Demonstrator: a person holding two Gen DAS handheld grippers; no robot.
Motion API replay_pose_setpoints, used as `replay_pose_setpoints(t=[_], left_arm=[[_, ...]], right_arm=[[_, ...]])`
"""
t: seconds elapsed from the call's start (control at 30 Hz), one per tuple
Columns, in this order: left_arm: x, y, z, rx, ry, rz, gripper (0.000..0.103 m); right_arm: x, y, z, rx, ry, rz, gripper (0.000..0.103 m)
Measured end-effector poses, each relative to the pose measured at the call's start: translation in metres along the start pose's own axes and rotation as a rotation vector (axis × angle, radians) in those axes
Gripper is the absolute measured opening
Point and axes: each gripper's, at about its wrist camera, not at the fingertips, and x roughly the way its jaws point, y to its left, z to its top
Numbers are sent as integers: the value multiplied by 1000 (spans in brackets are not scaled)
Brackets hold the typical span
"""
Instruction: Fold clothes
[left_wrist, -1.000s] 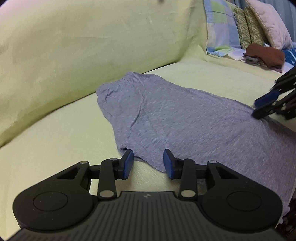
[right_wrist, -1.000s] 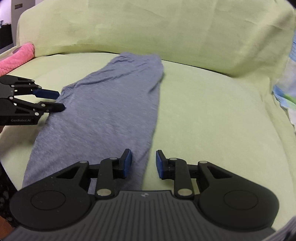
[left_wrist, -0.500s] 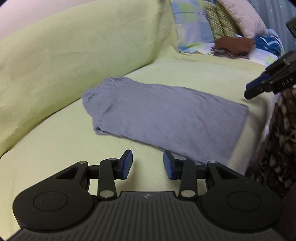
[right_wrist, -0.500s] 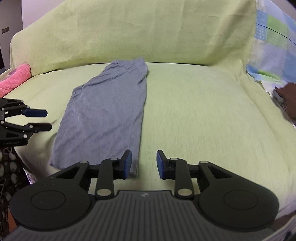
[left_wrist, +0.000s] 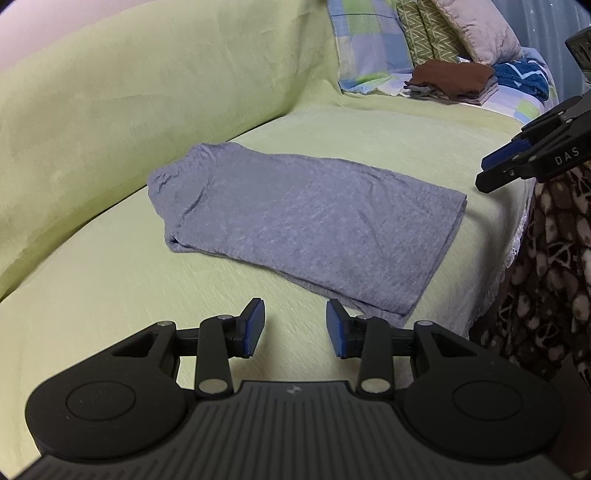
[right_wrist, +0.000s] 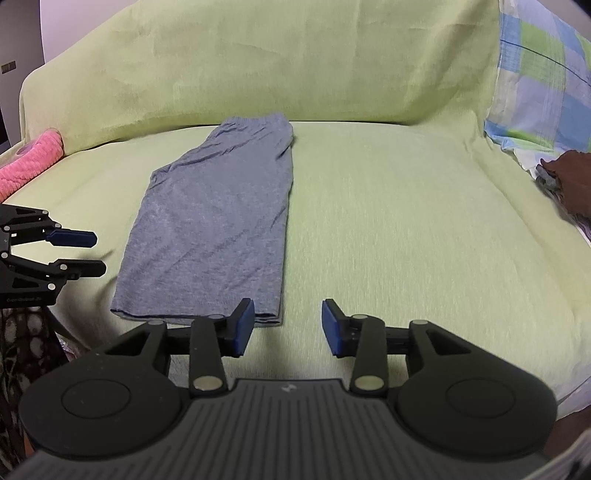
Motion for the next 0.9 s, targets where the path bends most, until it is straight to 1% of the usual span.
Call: replay_pose_setpoints(t=[0.5,0.77,0.87,0.9], left_arm=[[5,-7,-3,27,20,-7,46],[7,-9,-1,54,23,-14,48],[3,-14,-1,145,18,-14,52],[0,-16,-1,200,14,-11,52]], right_arm=[[6,5,-1,-31,42,7,39],[11,13,1,-76,76,27,40],[10,18,4,-117,80,32,45],[10,21,4,-144,82,28,46]])
